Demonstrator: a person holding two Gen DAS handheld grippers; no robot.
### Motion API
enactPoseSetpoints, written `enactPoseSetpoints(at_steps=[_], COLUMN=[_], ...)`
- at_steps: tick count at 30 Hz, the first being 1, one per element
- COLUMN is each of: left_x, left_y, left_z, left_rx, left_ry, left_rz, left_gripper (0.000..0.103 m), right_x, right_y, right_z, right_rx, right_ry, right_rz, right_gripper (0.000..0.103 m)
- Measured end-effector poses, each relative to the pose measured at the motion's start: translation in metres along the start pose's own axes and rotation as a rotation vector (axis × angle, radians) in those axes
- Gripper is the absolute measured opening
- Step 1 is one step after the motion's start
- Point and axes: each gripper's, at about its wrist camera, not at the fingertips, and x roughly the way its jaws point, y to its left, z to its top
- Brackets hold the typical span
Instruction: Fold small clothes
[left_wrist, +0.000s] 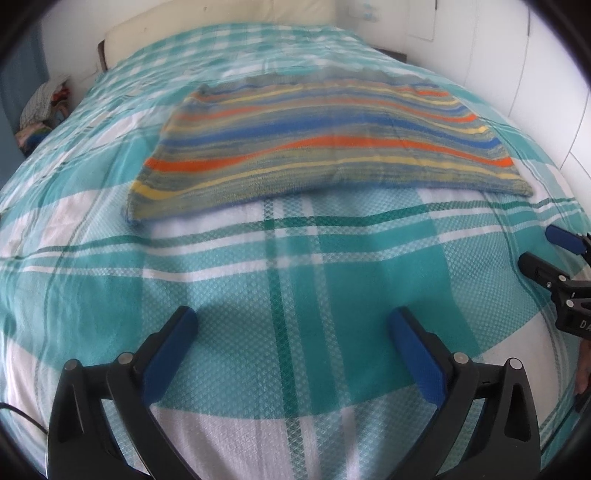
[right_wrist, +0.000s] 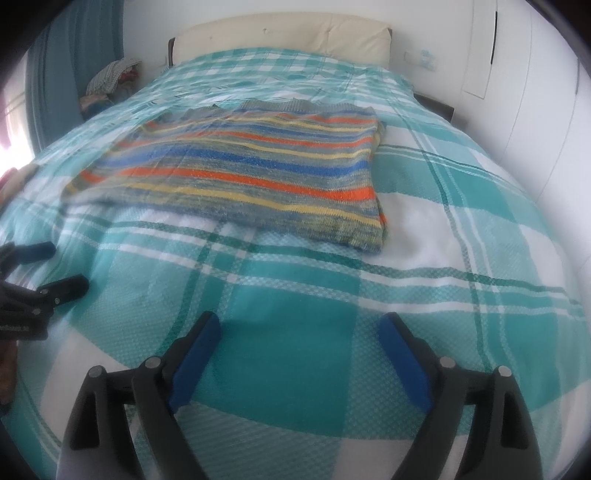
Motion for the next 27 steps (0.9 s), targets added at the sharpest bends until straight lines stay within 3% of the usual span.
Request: enactPoseSetpoints(at_steps=[12, 15, 20, 25, 27], left_x=[-0.005, -0.021, -0.046, -0.02, -0.003], left_y=[-0.001, -0.002, -0.032, -0.096, -0.128], left_z=[0.002, 0.005, 0.022, 0.056, 0.067], left_rx=[0.002, 0.017, 0.134, 0.305, 0.37], left_ry=[0.017, 0.015, -0.078, -0.084, -0.069], left_rz=[0.001, -0.01, -0.076, -0.124, -0.166], left_gripper=[0.103, 0.101, 0.101, 0.099, 0.089], right_x=[-0.001, -0.008, -0.016, 0.012, 0.027], right_y=[0.0, -0.013, -0.064, -0.123, -0.143], right_z=[-0.001, 0.004, 0.04, 0.091, 0.108], right_rx=[-0.002, 0.036, 0.145, 0.255, 0.303], right_ry=[-0.001, 0.004, -0.021, 0.049, 0.076], right_rz=[-0.007, 0.09, 0.224, 0.38, 0.419], right_gripper=[0.09, 0.089, 0.089, 0.087, 0.086])
